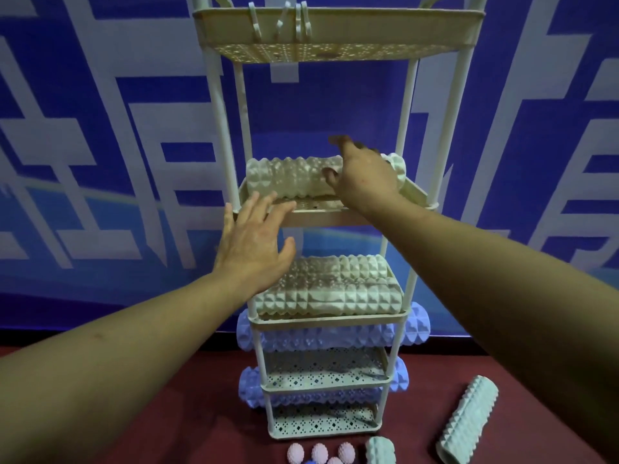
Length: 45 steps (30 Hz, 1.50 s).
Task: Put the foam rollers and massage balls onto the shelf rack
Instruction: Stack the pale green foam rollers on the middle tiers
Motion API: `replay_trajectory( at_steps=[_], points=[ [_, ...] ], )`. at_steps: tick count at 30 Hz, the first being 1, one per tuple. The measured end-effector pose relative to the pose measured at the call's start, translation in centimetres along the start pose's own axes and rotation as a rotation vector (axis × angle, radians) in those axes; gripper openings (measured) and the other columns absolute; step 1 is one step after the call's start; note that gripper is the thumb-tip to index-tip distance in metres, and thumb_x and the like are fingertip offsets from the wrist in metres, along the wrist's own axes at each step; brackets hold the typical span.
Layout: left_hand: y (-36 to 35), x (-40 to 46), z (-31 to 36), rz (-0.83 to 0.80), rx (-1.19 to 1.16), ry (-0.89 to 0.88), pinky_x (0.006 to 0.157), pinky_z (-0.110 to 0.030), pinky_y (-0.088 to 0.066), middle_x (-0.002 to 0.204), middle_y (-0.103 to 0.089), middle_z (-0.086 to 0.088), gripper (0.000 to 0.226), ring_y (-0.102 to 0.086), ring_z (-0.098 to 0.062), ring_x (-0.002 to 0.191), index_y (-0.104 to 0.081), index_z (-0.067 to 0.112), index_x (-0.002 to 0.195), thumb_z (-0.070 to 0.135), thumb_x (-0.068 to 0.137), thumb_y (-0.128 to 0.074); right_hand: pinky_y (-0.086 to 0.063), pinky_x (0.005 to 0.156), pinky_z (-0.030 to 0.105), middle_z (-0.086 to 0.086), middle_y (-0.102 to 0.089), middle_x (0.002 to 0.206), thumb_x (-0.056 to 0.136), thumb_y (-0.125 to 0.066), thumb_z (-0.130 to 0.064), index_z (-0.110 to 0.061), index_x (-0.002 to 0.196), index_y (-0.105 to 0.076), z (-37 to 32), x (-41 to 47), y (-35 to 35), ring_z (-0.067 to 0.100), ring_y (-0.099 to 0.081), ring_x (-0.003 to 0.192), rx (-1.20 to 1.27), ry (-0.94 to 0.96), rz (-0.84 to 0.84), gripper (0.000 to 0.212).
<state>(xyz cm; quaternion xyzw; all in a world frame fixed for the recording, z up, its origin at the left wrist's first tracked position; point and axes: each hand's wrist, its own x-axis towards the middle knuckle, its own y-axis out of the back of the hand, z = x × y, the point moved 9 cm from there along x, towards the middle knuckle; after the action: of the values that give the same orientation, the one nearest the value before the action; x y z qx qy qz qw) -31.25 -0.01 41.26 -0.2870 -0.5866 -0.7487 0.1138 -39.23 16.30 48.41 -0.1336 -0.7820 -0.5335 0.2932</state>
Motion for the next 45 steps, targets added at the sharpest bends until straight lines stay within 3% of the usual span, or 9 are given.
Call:
replay_trajectory(
  at_steps=[4,7,9,13,23,30,37,42,45],
  points=[
    [-0.4,-3.1,2.8,0.212,-0.275,-0.025,0.118,-0.045,-0.021,0.147,-0.04,-0.001,0.049,-0.028,-0.025,0.141,-0.049,0.023,0.133,0.026,0.084,-0.052,-0.048,0.083,0.033,-0.006,-0.065,0.11,0.091,-0.062,-0.028,-0.024,0.13,-0.056,0.1,-8.7,2.8,0.017,-0.057,0.102,0.335,0.101,0.22,0.039],
    [-4.7,-7.5,5.4,0.145,-0.465,-0.014,0.108,-0.022,-0.025,0.14,-0.046,0.001,0.044,-0.04,-0.02,0.131,-0.055,0.019,0.125,0.017,0.081,-0.057,-0.046,0.077,0.026,-0.009,-0.064,0.096,0.086,-0.065,-0.024,-0.022,0.118,-0.061,3.0,-16.3,1.2,0.011,-0.056,0.089,0.489,0.016,0.271,0.032],
    [-9.1,-11.2,6.4,0.053,-0.539,0.014,0.104,-0.021,-0.03,0.139,-0.046,-0.002,0.044,-0.044,-0.02,0.128,-0.058,0.017,0.121,0.012,0.078,-0.058,-0.048,0.075,0.031,-0.009,-0.064,0.09,0.083,-0.066,-0.023,-0.024,0.112,-0.061,6.2,-21.5,-2.0,0.009,-0.057,0.081,0.55,-0.116,0.249,0.03],
    [-18.5,-19.3,7.4,-0.156,-0.596,0.1,0.105,-0.03,-0.038,0.136,-0.048,-0.004,0.042,-0.05,-0.021,0.124,-0.061,0.016,0.116,0.011,0.075,-0.057,-0.052,0.08,0.041,-0.012,-0.065,0.087,0.082,-0.065,-0.018,-0.025,0.11,-0.061,13.7,-32.8,-11.2,0.007,-0.059,0.077,0.556,-0.459,0.073,0.029],
    [-34.1,-33.3,4.8,-0.477,-0.675,0.359,0.099,-0.037,-0.044,0.119,-0.056,-0.003,0.043,-0.057,-0.022,0.109,-0.063,0.013,0.111,0.007,0.072,-0.049,-0.049,0.093,0.036,0.003,-0.062,0.126,0.08,-0.076,-0.029,-0.023,0.137,-0.048,22.6,-56.3,-32.1,0.023,-0.062,0.108,0.324,-0.95,-0.576,0.064],
    [-39.2,-37.1,3.4,-0.59,-0.682,0.399,0.093,-0.043,-0.049,0.123,-0.055,0.003,0.046,-0.059,-0.024,0.104,-0.061,0.022,0.121,0.015,0.077,-0.049,-0.044,0.106,0.044,0.009,-0.041,0.145,0.07,-0.083,-0.036,-0.03,0.151,-0.019,24.1,-63.7,-40.3,0.03,-0.049,0.129,0.349,-1.247,-0.751,0.103],
    [-40.6,-38.7,2.9,-0.654,-0.696,0.428,0.087,-0.039,-0.051,0.117,-0.047,0.018,0.046,-0.061,-0.019,0.093,-0.06,0.031,0.121,0.007,0.082,-0.054,-0.048,0.099,0.043,0.007,-0.052,0.133,0.066,-0.078,-0.031,-0.033,0.147,-0.015,24.9,-64.4,-40.1,0.03,-0.056,0.117,0.313,-1.243,-0.732,0.102],
    [-37.0,-35.7,3.7,-0.631,-0.684,0.417,0.089,-0.039,-0.049,0.12,-0.053,0.009,0.043,-0.058,-0.019,0.099,-0.06,0.028,0.121,0.011,0.083,-0.052,-0.053,0.094,0.043,0.005,-0.059,0.123,0.059,-0.075,-0.039,-0.038,0.144,-0.018,24.5,-62.7,-33.9,0.029,-0.062,0.108,0.308,-1.176,-0.68,0.102],
    [-32.8,-32.9,4.5,-0.603,-0.69,0.389,0.093,-0.036,-0.048,0.115,-0.05,0.017,0.045,-0.056,-0.011,0.098,-0.06,0.032,0.12,0.006,0.084,-0.053,-0.053,0.092,0.042,0.006,-0.059,0.124,0.065,-0.078,-0.034,-0.038,0.147,-0.017,23.1,-60.2,-29.0,0.031,-0.061,0.107,0.313,-1.102,-0.691,0.102]
  ],
)
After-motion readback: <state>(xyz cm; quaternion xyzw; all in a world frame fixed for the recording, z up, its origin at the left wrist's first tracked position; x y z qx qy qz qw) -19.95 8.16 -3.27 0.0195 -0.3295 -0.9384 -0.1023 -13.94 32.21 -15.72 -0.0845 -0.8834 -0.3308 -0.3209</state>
